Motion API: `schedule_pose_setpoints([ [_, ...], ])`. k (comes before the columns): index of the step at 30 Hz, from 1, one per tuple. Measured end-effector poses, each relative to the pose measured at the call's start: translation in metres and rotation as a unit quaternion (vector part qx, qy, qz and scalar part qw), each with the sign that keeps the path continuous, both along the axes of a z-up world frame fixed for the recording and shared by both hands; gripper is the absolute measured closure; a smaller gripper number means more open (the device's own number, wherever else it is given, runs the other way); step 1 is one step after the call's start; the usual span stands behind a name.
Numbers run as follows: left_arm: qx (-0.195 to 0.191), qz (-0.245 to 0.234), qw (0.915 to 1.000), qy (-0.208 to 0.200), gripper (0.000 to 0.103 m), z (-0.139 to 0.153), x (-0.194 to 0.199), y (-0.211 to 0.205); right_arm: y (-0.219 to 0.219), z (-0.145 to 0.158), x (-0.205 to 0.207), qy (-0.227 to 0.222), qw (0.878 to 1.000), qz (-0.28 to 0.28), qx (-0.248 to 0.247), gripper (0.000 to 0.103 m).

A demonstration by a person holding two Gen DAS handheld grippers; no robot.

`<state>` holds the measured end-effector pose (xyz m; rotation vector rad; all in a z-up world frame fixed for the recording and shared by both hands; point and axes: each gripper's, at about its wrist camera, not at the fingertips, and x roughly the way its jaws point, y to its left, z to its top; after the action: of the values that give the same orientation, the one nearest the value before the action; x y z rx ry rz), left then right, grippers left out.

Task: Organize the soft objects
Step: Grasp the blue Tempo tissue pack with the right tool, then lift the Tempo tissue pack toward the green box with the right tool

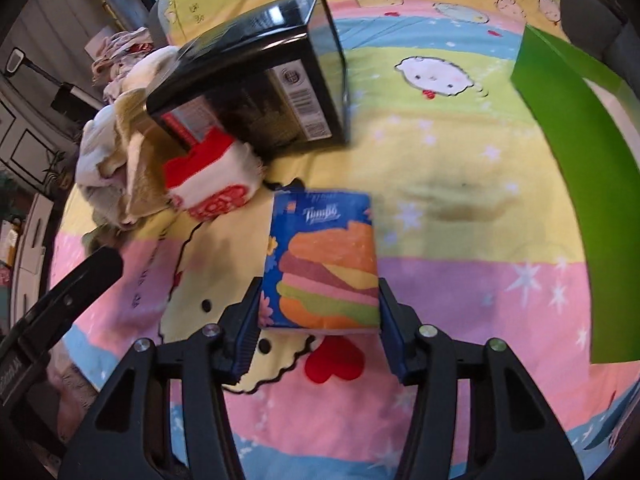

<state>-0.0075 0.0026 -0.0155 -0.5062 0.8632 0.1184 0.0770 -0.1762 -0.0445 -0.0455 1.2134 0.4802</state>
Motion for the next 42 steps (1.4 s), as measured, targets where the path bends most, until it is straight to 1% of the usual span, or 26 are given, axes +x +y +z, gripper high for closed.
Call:
schedule_pose_setpoints([
  [2, 0.001, 0.000, 1.0000, 0.000, 0.027, 0.000, 0.000, -0.001, -0.003, 0.001, 0.000, -0.001, 1.000, -0.002, 0.003, 0.049],
  [3, 0.003, 0.000, 1.0000, 0.001, 0.027, 0.000, 0.000, -0.002, -0.002, 0.003, 0.002, -0.003, 1.000, -0.004, 0.007, 0.043],
  [4, 0.004, -0.002, 1.0000, 0.002, 0.027, 0.000, 0.000, -0.002, -0.005, 0.005, 0.001, -0.004, 1.000, -0.008, 0.015, 0.035],
  [6, 0.003, -0.008, 1.0000, 0.002, 0.027, -0.001, 0.001, -0.004, -0.013, 0.012, -0.001, -0.011, 0.999, -0.021, 0.040, 0.029],
  [9, -0.014, -0.030, 0.9994, -0.002, 0.027, -0.003, 0.005, -0.011, -0.023, 0.020, 0.000, -0.023, 0.997, -0.036, 0.067, 0.029],
  [11, -0.024, -0.054, 0.9983, 0.002, 0.028, -0.004, 0.009, -0.019, -0.030, 0.022, 0.002, -0.023, 0.995, -0.044, 0.083, 0.029],
  [13, -0.018, -0.071, 0.9973, 0.005, 0.028, -0.004, 0.012, -0.029, -0.037, 0.021, 0.005, -0.017, 0.993, -0.056, 0.105, 0.032],
  [14, -0.017, -0.079, 0.9968, 0.003, 0.028, -0.004, 0.013, -0.035, -0.039, 0.021, 0.006, -0.014, 0.992, -0.060, 0.114, 0.035],
  [16, -0.025, -0.091, 0.9956, -0.005, 0.028, -0.004, 0.015, -0.043, -0.042, 0.019, 0.011, -0.006, 0.990, -0.060, 0.128, 0.046],
  [18, -0.038, -0.114, 0.9928, -0.004, 0.028, -0.006, 0.018, -0.053, -0.042, 0.017, 0.010, 0.006, 0.989, -0.059, 0.134, 0.051],
  [19, -0.041, -0.122, 0.9917, 0.000, 0.029, -0.008, 0.020, -0.058, -0.041, 0.015, 0.011, 0.011, 0.989, -0.057, 0.135, 0.052],
  [21, -0.045, -0.135, 0.9898, 0.007, 0.034, -0.012, 0.023, -0.067, -0.040, 0.011, 0.012, 0.017, 0.989, -0.055, 0.136, 0.053],
  [23, -0.057, -0.144, 0.9879, 0.011, 0.035, -0.016, 0.026, -0.071, -0.039, 0.007, 0.014, 0.028, 0.988, -0.053, 0.146, 0.053],
  [25, -0.071, -0.153, 0.9856, 0.015, 0.038, -0.021, 0.028, -0.075, -0.039, 0.003, 0.016, 0.039, 0.987, -0.050, 0.150, 0.053],
  [26, -0.073, -0.156, 0.9848, 0.019, 0.042, -0.023, 0.030, -0.077, -0.036, 0.001, 0.016, 0.043, 0.987, -0.048, 0.147, 0.052],
  [27, -0.072, -0.156, 0.9848, 0.023, 0.047, -0.025, 0.031, -0.079, -0.036, 0.000, 0.016, 0.044, 0.987, -0.047, 0.144, 0.051],
  [30, -0.061, -0.153, 0.9858, 0.032, 0.055, -0.028, 0.032, -0.082, -0.033, -0.005, 0.018, 0.052, 0.988, -0.048, 0.135, 0.051],
  [38, -0.052, -0.159, 0.9856, 0.027, 0.056, -0.031, 0.033, -0.088, -0.028, -0.009, 0.018, 0.058, 0.988, -0.034, 0.137, 0.052],
  [42, -0.039, -0.160, 0.9860, 0.025, 0.056, -0.027, 0.035, -0.091, -0.026, -0.006, 0.016, 0.047, 0.989, -0.030, 0.134, 0.054],
])
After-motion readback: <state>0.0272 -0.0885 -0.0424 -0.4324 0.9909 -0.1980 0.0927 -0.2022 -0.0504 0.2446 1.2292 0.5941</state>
